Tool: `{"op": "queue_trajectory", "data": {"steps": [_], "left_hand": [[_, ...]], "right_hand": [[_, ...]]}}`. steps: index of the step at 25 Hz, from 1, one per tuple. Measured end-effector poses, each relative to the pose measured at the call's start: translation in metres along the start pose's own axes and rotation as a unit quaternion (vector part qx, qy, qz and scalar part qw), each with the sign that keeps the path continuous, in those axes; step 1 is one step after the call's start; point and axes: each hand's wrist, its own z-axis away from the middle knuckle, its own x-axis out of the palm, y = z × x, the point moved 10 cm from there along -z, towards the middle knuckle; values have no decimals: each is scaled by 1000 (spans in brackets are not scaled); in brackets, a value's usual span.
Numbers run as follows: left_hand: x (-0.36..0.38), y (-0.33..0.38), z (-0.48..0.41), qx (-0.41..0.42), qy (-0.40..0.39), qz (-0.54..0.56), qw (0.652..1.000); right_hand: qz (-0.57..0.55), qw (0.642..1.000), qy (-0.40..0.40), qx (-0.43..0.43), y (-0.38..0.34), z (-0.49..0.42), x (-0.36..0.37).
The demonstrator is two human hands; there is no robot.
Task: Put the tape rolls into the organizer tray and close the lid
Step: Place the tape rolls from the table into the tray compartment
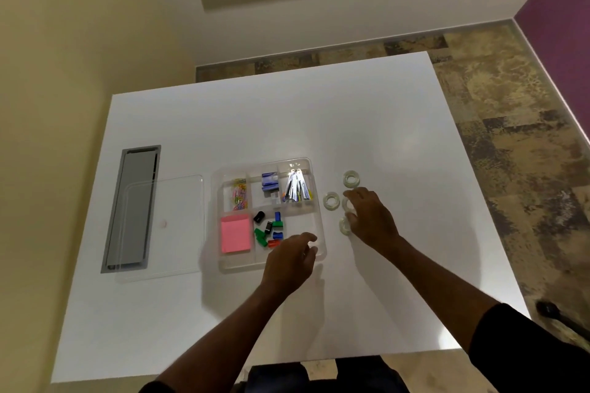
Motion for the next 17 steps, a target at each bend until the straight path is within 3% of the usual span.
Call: {"op": "queue_trajectory", "data": {"steps": [8,13,17], "left_hand": [[-39,-48,10,-12,40,26,999],[-56,-79,21,-28,52,43,997],[-58,-104,28,-53,48,53,996]], "right_hand": [[11,996,-28,-89,-121,-7,47],[41,994,-71,-74,-140,-17,84],[60,995,-61,-43,-138,-26,96]]}}
